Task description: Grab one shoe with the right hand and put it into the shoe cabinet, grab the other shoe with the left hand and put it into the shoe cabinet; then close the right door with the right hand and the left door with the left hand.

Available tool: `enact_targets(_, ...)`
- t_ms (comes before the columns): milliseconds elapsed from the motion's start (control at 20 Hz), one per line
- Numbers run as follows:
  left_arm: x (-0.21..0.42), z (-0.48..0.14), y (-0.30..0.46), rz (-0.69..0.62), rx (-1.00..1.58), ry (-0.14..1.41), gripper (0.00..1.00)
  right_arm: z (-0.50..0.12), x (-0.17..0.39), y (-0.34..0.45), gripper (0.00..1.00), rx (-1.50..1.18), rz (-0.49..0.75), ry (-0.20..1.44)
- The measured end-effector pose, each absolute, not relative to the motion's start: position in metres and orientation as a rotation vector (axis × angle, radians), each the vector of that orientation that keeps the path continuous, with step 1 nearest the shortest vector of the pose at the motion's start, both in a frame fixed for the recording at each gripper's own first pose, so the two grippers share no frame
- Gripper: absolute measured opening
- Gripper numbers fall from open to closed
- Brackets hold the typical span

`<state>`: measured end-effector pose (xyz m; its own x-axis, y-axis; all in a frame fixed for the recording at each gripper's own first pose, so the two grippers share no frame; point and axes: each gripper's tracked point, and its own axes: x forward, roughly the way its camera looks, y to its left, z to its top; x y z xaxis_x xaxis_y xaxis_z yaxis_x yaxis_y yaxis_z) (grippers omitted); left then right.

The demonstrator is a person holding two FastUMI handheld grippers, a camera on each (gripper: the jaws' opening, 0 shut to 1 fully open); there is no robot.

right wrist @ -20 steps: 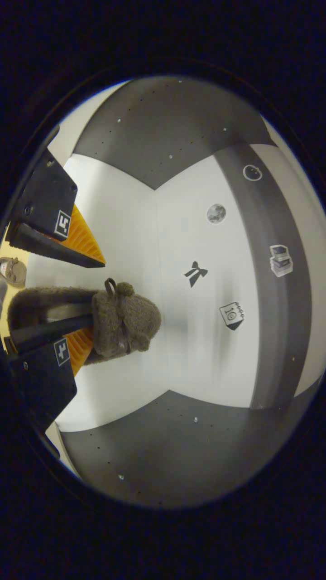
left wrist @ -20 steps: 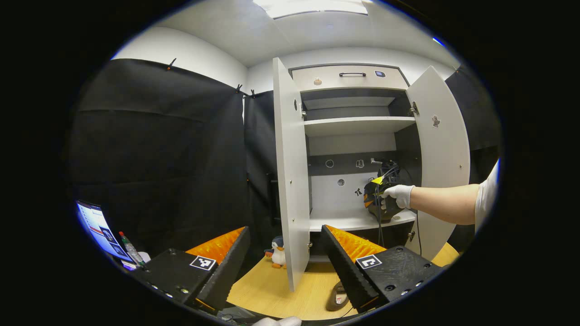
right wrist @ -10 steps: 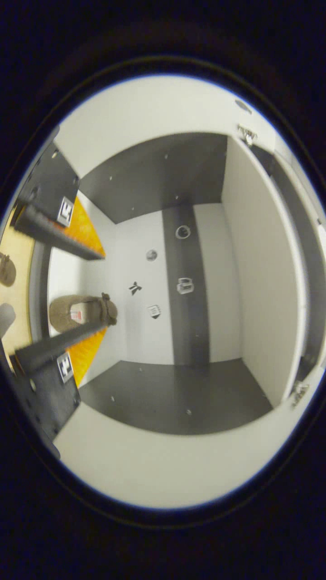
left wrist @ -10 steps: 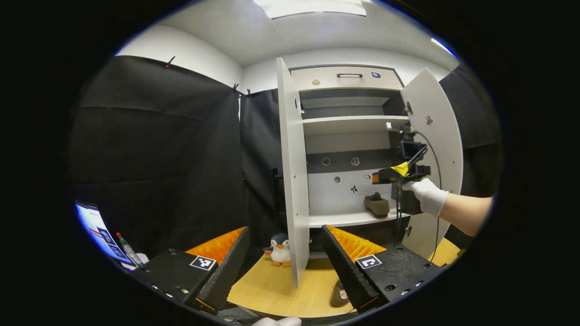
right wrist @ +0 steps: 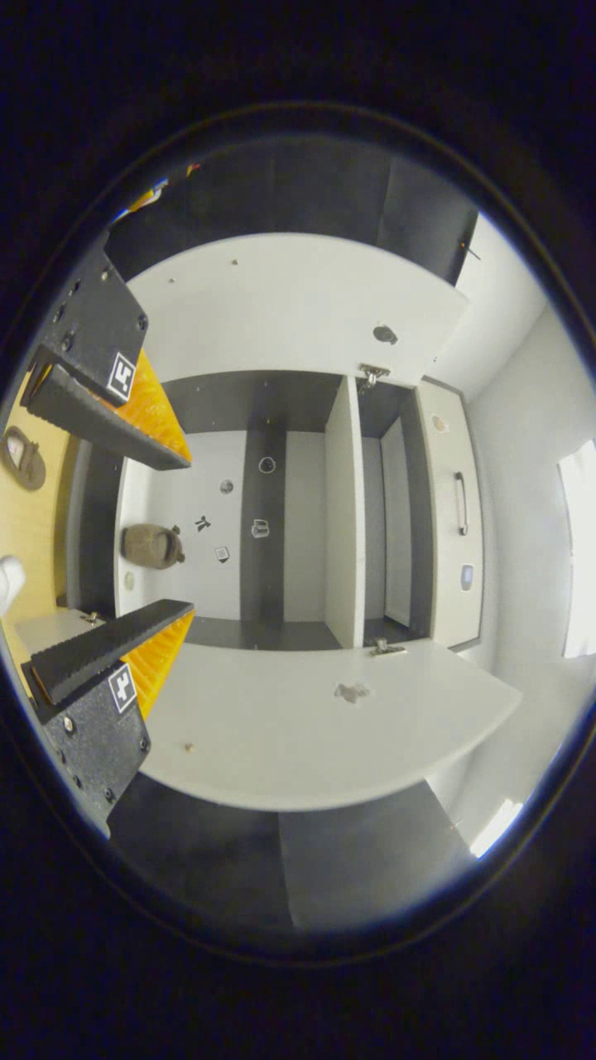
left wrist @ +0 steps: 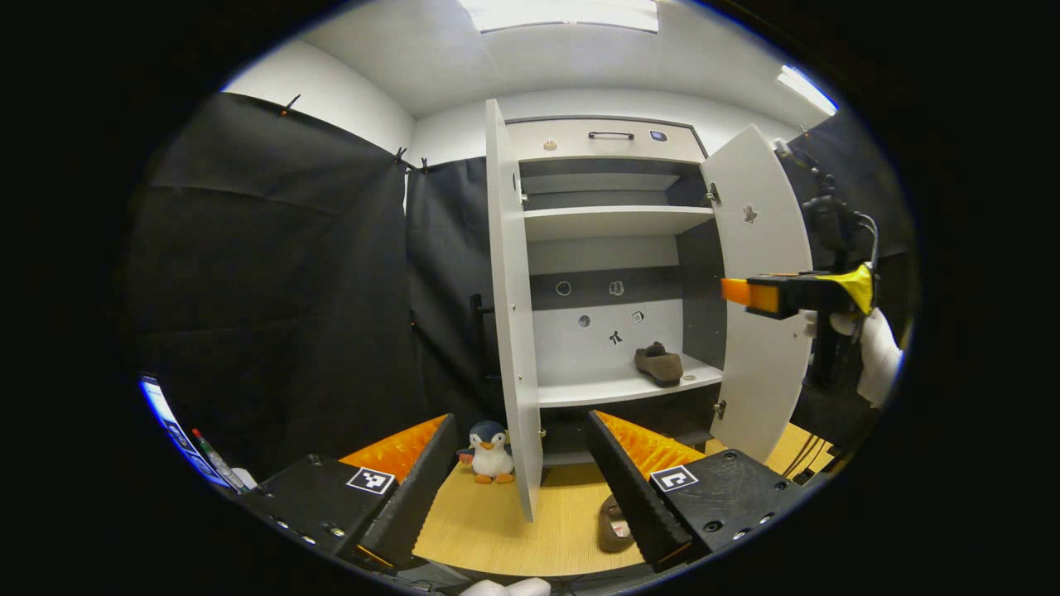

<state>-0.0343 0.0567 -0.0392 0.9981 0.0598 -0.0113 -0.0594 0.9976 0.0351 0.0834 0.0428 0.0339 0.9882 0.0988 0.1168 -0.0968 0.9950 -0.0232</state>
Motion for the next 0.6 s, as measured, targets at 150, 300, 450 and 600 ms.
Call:
enact_targets(150,-0.030,-0.041,0.050,0.038,0.031,0.014,0.96,0.024,0.042,0.003,0.99,-0.018,0.032,-0.134)
enact_targets(300,-0.014,-0.040,0.034,0.020,0.038,0.015,0.96,-0.006,0.015,-0.029,1.00,0.052,0.004,-0.086)
enact_targets(450,0.004,-0.044,0.016,0.008,0.032,0.015,0.96,-0.029,0.007,-0.063,0.99,0.060,-0.006,-0.065)
enact_targets(600,0.021,-0.054,-0.007,-0.016,0.021,0.031,0.96,-0.039,0.008,-0.096,1.00,0.036,-0.033,-0.056)
